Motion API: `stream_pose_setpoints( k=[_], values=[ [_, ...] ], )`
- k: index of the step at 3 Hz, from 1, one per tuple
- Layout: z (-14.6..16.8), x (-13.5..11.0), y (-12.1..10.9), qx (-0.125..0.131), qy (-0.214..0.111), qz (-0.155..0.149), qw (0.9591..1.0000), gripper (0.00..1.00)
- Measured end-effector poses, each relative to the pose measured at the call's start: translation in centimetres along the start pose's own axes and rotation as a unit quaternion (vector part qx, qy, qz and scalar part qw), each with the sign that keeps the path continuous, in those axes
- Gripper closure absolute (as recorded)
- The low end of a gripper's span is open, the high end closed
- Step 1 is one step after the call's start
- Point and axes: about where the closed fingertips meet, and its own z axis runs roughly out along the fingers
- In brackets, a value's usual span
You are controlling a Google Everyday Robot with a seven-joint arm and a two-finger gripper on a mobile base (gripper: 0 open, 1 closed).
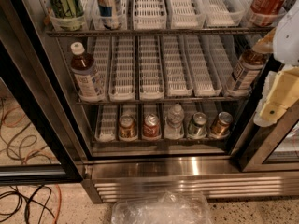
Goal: Pick coke can from top shelf of fridge
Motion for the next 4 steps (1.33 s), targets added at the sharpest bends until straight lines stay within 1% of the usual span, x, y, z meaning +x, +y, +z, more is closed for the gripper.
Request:
stream_pose_setpoints(
  k=[1,2,3,4],
  values=[
    [-0.2,-0.3,-0.4,0.009,-0.004,0.004,0.9999,0.0],
    [0.0,-0.6,-1.1,0.028,-0.048,0.035,0.9978,0.0],
    [3.0,-0.2,0.9,0.027,-0.128,0.069,0.989,0.0],
    [6.7,-0.3,4.5,0.034,-0.195,0.068,0.9778,0.0]
  ],
)
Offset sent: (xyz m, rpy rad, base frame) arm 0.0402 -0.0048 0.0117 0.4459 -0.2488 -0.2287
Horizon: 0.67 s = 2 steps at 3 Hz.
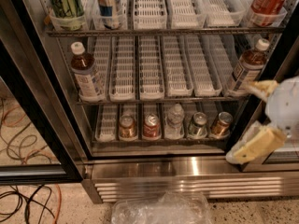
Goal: Pick coke can from top shelf of fridge
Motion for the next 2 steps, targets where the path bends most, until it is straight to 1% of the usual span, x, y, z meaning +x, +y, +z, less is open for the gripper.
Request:
stream_pose_setpoints(
  k=[1,2],
  values=[
    [-0.59,1.26,0.17,0.035,-0.028,0.011,0.9989,0.0],
    [-0.68,1.16,0.09,0.036,-0.029,0.01,0.9989,0.0]
  ],
)
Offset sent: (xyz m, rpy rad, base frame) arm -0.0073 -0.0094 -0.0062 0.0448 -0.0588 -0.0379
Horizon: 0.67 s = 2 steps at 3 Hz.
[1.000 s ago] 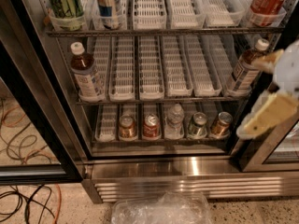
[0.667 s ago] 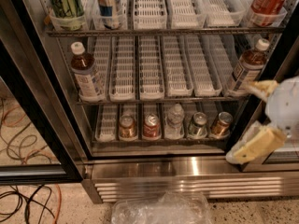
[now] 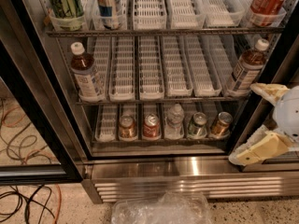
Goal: Pick coke can from top shelf of fridge
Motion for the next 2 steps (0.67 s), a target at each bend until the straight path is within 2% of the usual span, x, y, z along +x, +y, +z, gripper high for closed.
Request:
stream_pose_setpoints(
  k=[1,2],
  values=[
    [0.8,-1.0,0.0,-0.003,-0.025,0.022,0.9994,0.0],
    [4.1,-4.6,-0.9,-0.004,-0.097,0.083,0.9917,0.0]
  ],
)
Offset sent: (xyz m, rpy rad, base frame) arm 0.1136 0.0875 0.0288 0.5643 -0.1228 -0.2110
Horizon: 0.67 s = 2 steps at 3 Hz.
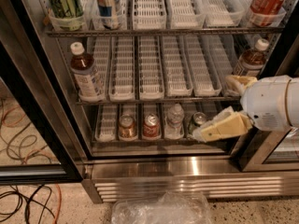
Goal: Pick coke can from top shelf of fridge
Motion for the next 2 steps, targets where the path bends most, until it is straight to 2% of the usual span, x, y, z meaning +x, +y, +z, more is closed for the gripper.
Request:
stream_pose_setpoints(
  k=[1,2],
  values=[
    [5.0,-4.5,-1.8,0.013,-0.075,0.038,0.9963,0.0],
    [8.5,-7.7,-0.3,0.027,-0.135,0.071,0.988,0.0]
  ],
)
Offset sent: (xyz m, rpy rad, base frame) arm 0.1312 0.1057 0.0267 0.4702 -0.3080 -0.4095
